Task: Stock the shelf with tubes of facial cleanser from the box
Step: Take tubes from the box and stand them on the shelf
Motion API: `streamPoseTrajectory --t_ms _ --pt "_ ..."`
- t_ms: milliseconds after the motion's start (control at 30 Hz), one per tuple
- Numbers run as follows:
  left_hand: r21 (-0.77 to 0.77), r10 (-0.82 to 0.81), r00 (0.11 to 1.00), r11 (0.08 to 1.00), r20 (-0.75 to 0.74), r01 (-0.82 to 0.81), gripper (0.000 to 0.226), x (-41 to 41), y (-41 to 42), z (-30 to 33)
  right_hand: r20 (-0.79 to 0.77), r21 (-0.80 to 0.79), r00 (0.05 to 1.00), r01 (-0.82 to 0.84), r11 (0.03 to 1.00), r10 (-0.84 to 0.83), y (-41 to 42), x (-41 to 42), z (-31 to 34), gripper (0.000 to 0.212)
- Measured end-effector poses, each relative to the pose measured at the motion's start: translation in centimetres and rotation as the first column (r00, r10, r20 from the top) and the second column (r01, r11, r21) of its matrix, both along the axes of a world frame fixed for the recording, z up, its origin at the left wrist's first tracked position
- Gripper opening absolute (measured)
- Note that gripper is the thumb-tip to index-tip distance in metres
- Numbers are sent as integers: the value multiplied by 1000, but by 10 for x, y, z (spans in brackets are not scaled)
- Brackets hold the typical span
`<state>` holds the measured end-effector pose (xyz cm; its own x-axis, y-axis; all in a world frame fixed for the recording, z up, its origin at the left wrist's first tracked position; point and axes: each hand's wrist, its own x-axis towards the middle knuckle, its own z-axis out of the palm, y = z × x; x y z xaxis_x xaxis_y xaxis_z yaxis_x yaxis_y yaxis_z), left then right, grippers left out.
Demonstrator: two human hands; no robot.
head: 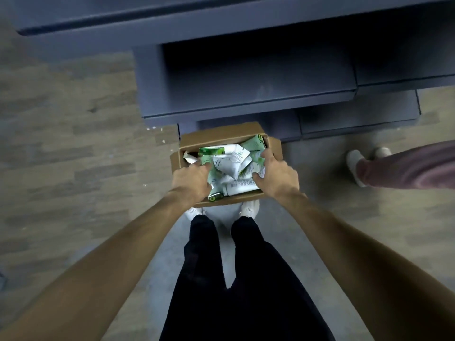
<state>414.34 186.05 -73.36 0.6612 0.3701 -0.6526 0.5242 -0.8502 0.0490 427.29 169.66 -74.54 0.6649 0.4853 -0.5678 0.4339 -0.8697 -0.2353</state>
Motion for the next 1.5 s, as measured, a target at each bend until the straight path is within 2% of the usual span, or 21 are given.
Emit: streamPoseTrajectory --t_ms 267,433,633,800,933,1033,1167,1300,1400,1500 --pt "-7 -3 1000 1000 -30 3 35 -1 18 -72 -81 6 995 -52 999 52 4 -11 -73 44" --pt "-63 -10 1000 998 -28 9 44 -3 30 -109 -104 44 993 -54 998 59 20 -18 -105 47" --pt "-57 -109 991 992 76 113 62 -16 36 -144 -139 34 988 -56 998 60 40 -27 -127 53" --pt "-73 -140 984 986 109 148 67 -17 46 -163 -176 74 984 29 997 -16 50 -29 -142 54" --pt "-62 -207 966 974 154 218 63 -11 49 -174 -172 93 985 43 995 -26 56 -27 -152 53" --pt "14 -324 929 945 180 327 63 -5 50 -182 -183 104 983 48 993 -28 58 -27 -160 56" --pt "118 -516 838 857 176 502 69 -2 47 -194 -200 111 980 50 993 -27 60 -26 -167 55" --pt "187 -691 703 723 168 665 55 2 52 -194 -201 125 978 78 989 -52 58 -14 -163 55" --pt "165 -654 744 755 134 634 51 15 67 -181 -189 131 982 25 991 1 55 6 -150 60" --pt "210 -570 812 815 123 540 57 27 83 -171 -159 119 986 -37 992 56 50 25 -140 60"
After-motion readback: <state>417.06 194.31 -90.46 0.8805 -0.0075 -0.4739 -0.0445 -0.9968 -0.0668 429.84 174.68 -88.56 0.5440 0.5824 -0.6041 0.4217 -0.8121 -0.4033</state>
